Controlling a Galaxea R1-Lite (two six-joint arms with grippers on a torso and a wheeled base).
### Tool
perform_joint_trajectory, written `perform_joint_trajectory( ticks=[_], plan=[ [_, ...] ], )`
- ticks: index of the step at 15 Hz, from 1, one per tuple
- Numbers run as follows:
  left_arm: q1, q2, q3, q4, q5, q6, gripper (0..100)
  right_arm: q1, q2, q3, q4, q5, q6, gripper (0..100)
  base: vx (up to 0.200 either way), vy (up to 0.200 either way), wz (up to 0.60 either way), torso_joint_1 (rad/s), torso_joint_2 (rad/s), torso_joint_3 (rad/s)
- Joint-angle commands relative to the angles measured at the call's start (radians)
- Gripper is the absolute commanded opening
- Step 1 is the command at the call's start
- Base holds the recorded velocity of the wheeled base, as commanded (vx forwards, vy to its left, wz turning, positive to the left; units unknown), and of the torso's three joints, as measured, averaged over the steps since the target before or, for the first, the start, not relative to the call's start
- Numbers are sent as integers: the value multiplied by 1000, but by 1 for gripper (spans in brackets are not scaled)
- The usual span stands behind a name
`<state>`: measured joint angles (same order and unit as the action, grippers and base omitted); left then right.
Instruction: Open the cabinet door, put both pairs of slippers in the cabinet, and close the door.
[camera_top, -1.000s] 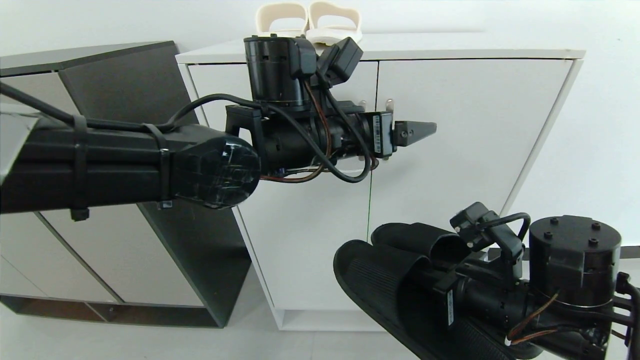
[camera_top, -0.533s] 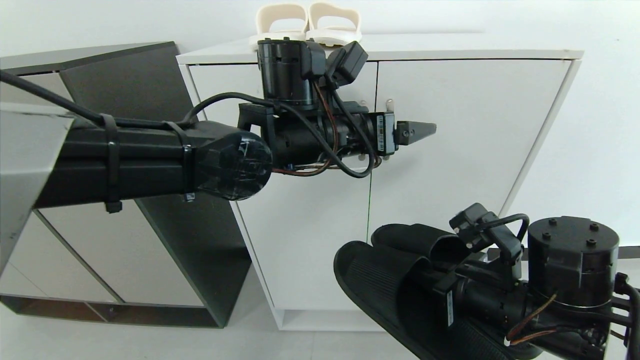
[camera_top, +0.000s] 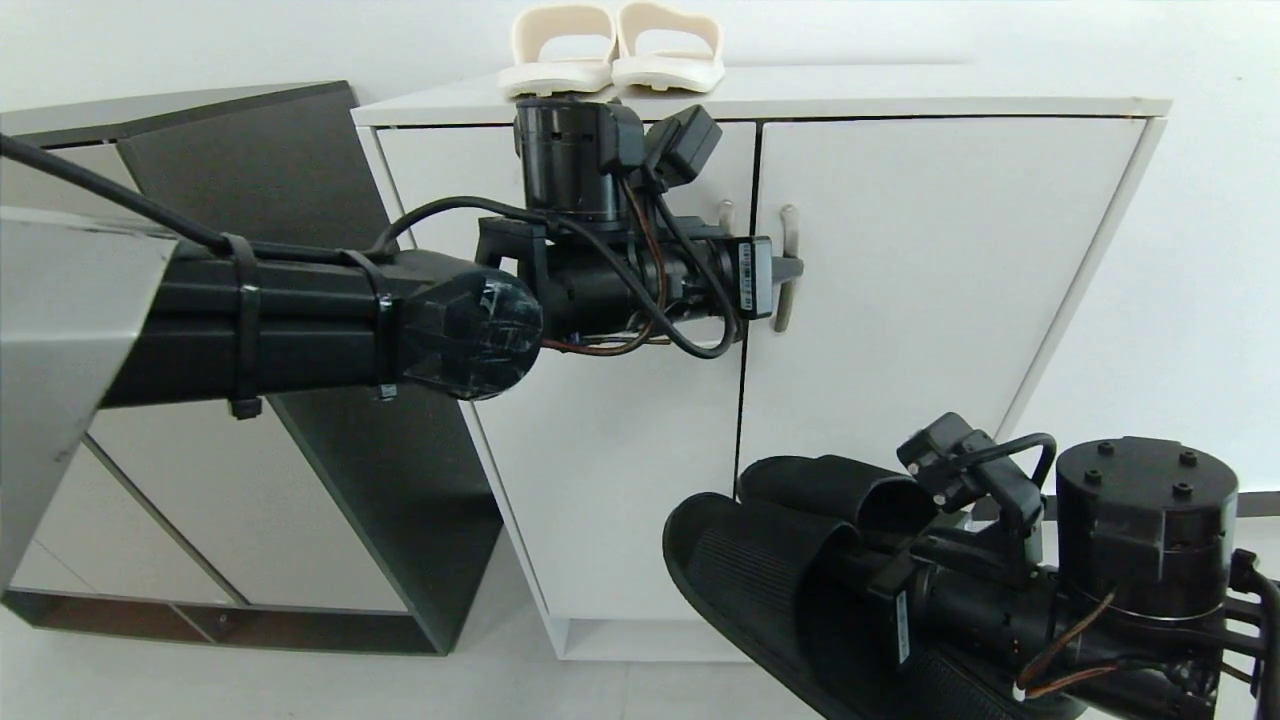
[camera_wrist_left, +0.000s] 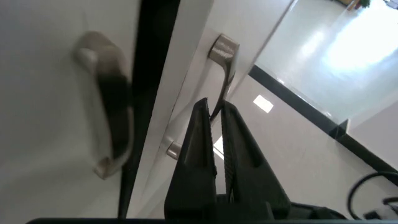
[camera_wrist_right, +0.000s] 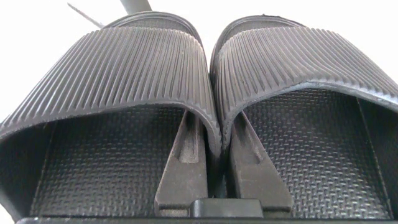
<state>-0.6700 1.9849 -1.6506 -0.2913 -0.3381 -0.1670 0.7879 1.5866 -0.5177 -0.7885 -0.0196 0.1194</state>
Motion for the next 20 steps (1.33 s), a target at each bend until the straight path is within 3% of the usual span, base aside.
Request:
perform_joint_trajectory(
  ticks=[1,6,11,13,15,18,20],
  plan=[
    [-20,-64,49,-3,1,0,0,2,-8,10,-1,12,-1,0,0,0,0,0,0,0],
    [-56,-158,172,-8,2,1,0,7,-53,42,2,101,-3,0,0,0,0,0,0,0],
    [-88,-344,410,-57,1,4,0,56,-148,47,164,121,-12,0,0,0,0,0,0,0],
    [-76,-336,422,-118,2,-5,0,57,-155,47,186,121,-43,0,0,0,0,0,0,0],
    [-17,-294,416,-189,-1,-28,0,57,-155,47,186,121,-46,0,0,0,0,0,0,0],
    [30,-219,410,-361,-76,-35,0,57,-155,48,184,121,-46,0,0,0,0,0,0,0],
    [44,-213,399,-332,-84,-40,0,56,-155,51,184,121,-50,0,0,0,0,0,0,0]
  ],
)
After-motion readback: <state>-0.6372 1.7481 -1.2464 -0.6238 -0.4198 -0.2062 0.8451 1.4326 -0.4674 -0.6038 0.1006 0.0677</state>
